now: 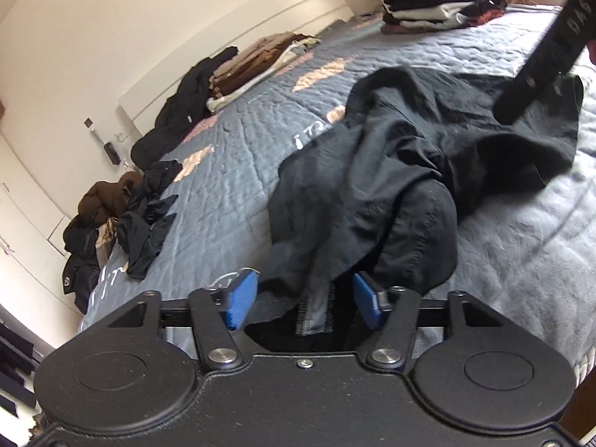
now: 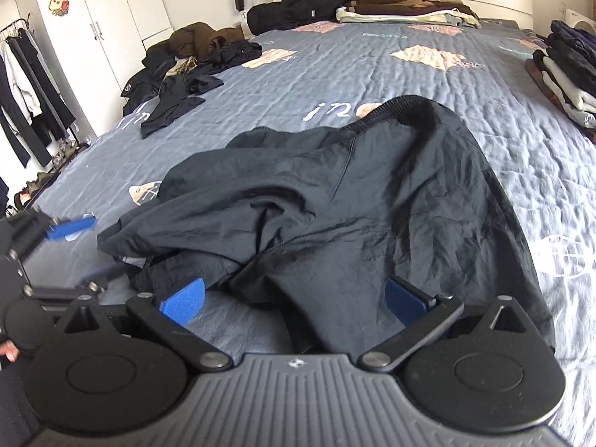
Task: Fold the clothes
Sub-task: 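Grasp the trouser fabric with the left tool and lift it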
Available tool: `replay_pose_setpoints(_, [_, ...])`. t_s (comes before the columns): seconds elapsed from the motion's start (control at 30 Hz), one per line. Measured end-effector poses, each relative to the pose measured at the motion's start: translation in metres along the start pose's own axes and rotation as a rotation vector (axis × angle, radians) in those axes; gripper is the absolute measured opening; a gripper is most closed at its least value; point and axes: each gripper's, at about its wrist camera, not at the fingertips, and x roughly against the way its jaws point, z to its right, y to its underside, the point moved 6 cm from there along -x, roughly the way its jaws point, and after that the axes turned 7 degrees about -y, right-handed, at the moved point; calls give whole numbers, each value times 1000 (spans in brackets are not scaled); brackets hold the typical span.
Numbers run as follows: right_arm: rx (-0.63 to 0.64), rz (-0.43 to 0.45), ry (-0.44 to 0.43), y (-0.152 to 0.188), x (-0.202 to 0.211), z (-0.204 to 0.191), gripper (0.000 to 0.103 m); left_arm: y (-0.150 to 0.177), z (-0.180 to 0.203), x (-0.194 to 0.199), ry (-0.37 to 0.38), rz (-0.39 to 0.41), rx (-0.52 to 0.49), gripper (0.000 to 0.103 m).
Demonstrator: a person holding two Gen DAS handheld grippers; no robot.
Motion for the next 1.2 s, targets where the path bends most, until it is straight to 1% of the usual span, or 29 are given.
replay_pose_setpoints(0.17, [-9, 12, -18, -9, 7, 6, 103, -2, 15, 10, 279, -20, 169, 48])
replay_pose_setpoints(0.33, [-48, 32, -17, -18, 16, 19, 103, -13, 20, 2, 410, -45, 320, 46])
replay_pose_setpoints(0.47, [-66, 52, -18, -22, 24, 27, 103, -13, 29, 7, 388, -49, 266, 47])
replay_pose_setpoints(0.53, [-77, 55, -19, -23, 24, 31, 103, -14, 34, 10, 374, -51, 235, 50])
replay_pose_setpoints(0.63, [-96, 54, -17, -23, 24, 35, 103, -14, 42, 14, 353, -53, 189, 49])
replay_pose_setpoints(0.67, [-93, 55, -16, -23, 25, 34, 103, -10, 38, 5, 319, -71, 189, 49])
replay_pose_setpoints(0.73, [-88, 55, -15, -23, 26, 34, 103, -4, 24, -15, 279, -120, 211, 49])
replay_pose_setpoints(0.77, [-83, 58, -16, -23, 27, 33, 103, -4, 15, -23, 229, -118, 209, 49])
replay_pose_setpoints(0.8, [-78, 61, -16, -23, 28, 32, 103, -7, 3, -25, 195, -97, 227, 49])
replay_pose_setpoints(0.9, [-81, 60, -15, -22, 27, 33, 103, -21, -29, -28, 110, -30, 283, 49])
replay_pose_setpoints(0.93, [-85, 58, -15, -22, 26, 34, 103, -26, -37, -32, 74, -24, 271, 49])
replay_pose_setpoints(1.0, [-90, 51, -13, -21, 23, 35, 103, -32, -47, -45, 47, -62, 260, 49])
replay_pose_setpoints(1.03, [-90, 47, -12, -21, 23, 35, 103, -34, -47, -46, 113, -81, 278, 49])
replay_pose_setpoints(1.07, [-89, 45, -12, -21, 22, 34, 103, -36, -45, -46, 194, -100, 300, 49])
replay_pose_setpoints(1.2, [-85, 51, -15, -22, 23, 33, 103, -40, -15, -24, 403, -75, 317, 48])
